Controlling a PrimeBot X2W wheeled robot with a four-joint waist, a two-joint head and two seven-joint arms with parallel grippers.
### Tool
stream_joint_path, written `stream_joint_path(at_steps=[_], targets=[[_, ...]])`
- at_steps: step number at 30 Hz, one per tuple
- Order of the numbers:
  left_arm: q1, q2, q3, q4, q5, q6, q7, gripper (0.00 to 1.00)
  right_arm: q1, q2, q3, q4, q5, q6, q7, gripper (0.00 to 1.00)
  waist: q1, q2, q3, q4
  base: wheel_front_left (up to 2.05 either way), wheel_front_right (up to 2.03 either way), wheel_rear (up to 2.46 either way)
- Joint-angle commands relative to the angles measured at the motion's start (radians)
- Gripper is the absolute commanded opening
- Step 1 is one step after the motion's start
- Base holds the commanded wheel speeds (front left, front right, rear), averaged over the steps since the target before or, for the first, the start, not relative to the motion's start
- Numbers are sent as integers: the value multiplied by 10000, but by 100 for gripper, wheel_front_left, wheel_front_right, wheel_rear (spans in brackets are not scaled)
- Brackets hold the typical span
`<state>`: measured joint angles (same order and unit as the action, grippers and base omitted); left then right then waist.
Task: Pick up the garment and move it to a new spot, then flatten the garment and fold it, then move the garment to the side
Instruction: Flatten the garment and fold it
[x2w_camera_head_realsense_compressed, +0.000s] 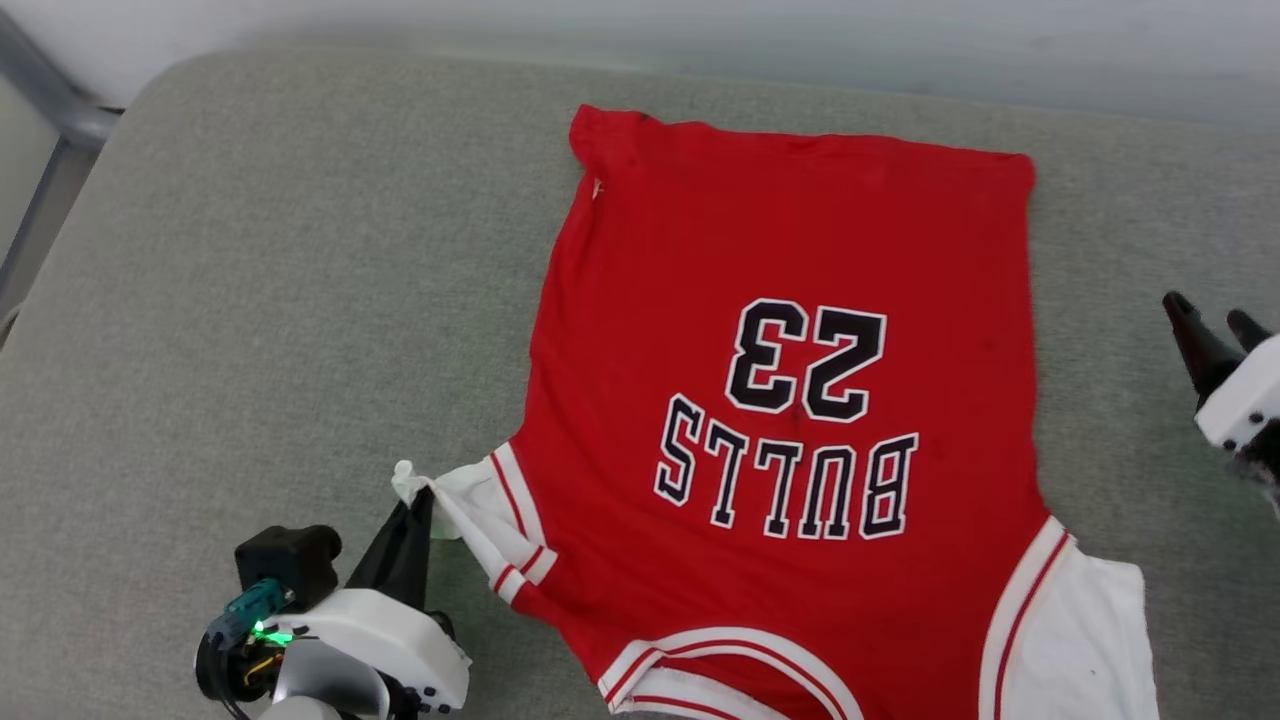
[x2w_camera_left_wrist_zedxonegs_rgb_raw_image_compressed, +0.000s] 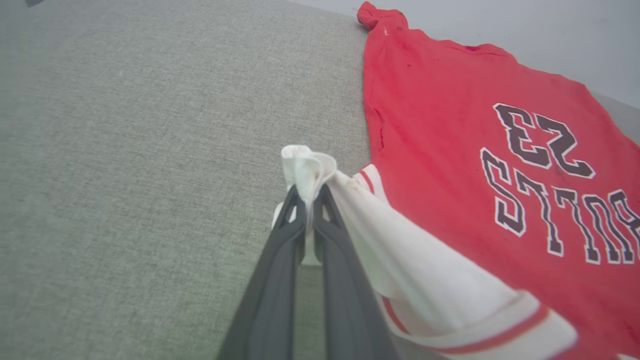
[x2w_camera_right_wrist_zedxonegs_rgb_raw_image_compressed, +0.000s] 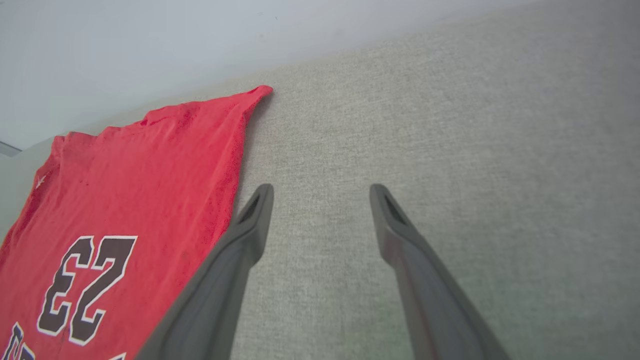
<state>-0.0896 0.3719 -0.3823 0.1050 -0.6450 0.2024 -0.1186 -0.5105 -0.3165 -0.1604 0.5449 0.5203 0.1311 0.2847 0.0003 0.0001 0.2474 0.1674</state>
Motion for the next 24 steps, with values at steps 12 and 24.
stream_joint_path(at_steps=[12, 24], targets=[[-1229, -637, -748, -686, 601, -282, -476, 0, -4463, -999, 435, 1951, -1002, -7, 4016, 100, -3, -1, 2016, 1826, 0, 0, 0], [-1580, -1018, -1064, -892, 785, -334, -782, 0, -5764, -984, 526, 2647, -2113, -6, 5538, 100, -3, -1, 3045, 2335, 0, 0, 0]])
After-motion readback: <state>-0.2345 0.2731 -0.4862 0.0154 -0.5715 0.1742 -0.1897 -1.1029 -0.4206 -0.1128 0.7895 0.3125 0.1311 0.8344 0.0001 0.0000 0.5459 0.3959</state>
